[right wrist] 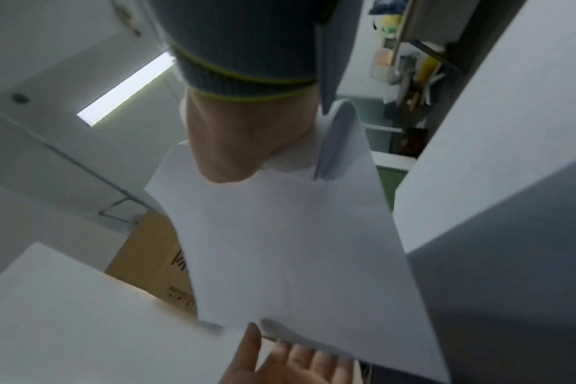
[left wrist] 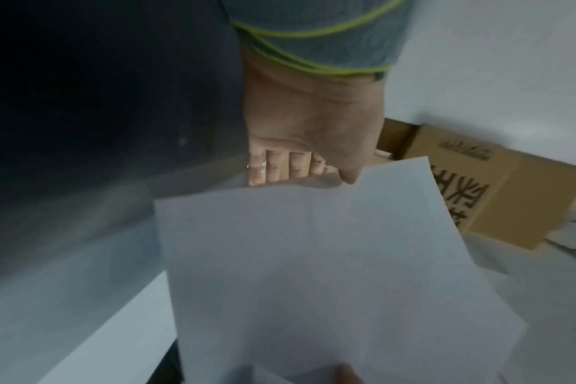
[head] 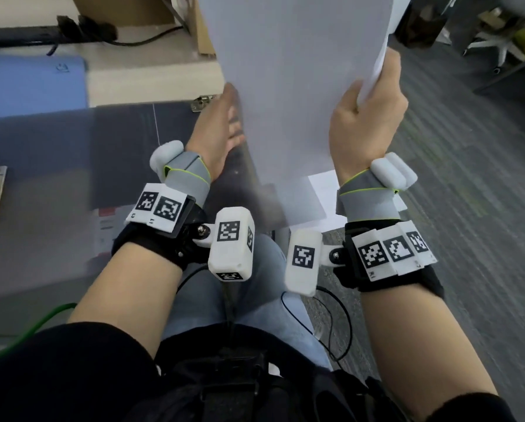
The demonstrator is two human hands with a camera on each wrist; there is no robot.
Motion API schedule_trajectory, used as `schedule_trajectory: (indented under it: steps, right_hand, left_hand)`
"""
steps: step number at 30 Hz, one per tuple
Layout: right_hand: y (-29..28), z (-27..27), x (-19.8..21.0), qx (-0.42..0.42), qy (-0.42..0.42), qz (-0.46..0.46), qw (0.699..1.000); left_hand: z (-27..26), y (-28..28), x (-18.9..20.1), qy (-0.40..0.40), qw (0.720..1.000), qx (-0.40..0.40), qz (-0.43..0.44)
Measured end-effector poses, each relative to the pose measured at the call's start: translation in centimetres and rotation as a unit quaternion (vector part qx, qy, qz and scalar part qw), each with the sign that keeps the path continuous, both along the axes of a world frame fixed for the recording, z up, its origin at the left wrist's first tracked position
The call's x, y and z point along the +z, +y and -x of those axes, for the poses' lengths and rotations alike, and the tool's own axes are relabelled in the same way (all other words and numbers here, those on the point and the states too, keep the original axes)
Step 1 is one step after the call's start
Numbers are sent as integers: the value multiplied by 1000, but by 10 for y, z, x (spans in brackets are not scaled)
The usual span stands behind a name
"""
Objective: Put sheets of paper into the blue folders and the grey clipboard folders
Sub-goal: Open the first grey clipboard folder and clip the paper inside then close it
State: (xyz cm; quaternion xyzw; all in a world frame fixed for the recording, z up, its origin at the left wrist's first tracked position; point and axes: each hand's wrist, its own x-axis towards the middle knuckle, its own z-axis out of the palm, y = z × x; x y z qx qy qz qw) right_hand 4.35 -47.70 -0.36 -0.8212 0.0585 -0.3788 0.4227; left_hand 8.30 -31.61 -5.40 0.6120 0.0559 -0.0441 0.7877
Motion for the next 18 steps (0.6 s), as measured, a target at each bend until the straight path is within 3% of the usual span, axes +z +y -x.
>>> schedule_trajectory:
  steps: [4, 8, 12, 15, 18]
  right_hand:
    - [14, -9, -14, 118, -73, -104, 985]
    - [21, -16, -29, 205, 18, -192, 960]
    - [23, -21, -44, 247, 100, -277, 923]
    - [27, -19, -44, 259, 96, -329, 903]
    - [33, -18, -39, 259, 75, -334, 903]
  left_hand:
    - [2, 29, 26, -151, 980, 128, 28]
    - [10, 56, 38, -236, 959, 155, 14]
    - [21, 65, 33, -182, 971, 153, 8]
    - [25, 62, 30, -115, 980, 163, 8]
    - [28, 62, 34, -90, 980, 173, -30]
